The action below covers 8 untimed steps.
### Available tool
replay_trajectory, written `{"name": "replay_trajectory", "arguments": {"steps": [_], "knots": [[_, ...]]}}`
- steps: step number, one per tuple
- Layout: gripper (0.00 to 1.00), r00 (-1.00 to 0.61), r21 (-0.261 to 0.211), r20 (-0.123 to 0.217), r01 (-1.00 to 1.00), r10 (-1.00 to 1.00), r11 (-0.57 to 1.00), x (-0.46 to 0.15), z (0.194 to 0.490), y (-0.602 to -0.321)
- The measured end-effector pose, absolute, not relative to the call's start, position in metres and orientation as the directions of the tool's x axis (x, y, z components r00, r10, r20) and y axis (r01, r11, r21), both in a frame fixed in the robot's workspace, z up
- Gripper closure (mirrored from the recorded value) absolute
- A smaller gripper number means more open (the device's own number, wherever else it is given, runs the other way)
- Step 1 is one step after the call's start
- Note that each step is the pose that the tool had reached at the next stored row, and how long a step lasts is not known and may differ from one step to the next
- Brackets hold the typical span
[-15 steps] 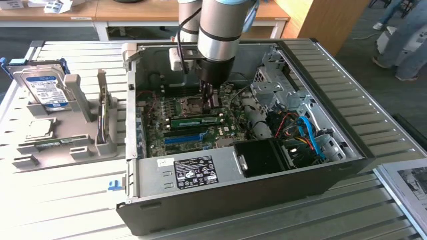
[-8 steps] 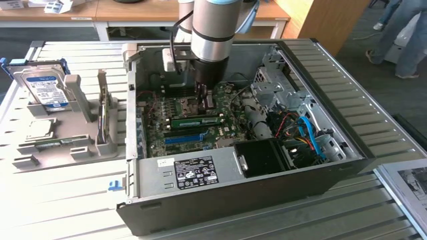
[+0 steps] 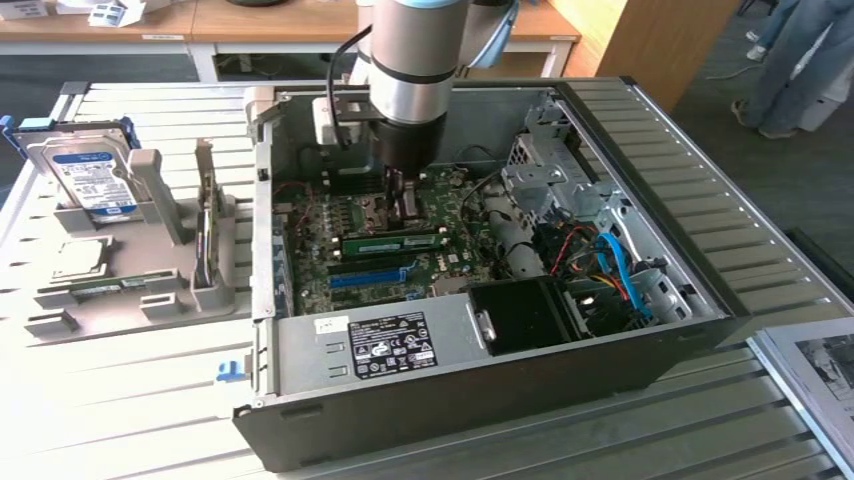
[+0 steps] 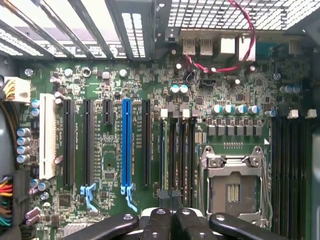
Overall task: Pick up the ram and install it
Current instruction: 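Press down the ram until it locks into place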
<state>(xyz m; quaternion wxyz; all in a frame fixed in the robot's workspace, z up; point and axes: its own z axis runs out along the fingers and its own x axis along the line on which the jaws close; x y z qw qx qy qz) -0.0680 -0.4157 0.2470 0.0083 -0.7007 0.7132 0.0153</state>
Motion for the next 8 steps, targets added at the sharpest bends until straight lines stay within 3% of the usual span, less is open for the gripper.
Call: {"name": "replay_trajectory", "arguments": {"steps": [8], "knots": [[0.90, -0.017, -0.005, -0.033, -1.000, -0.999, 0.018, -0.081, 0.247, -0.416]]}}
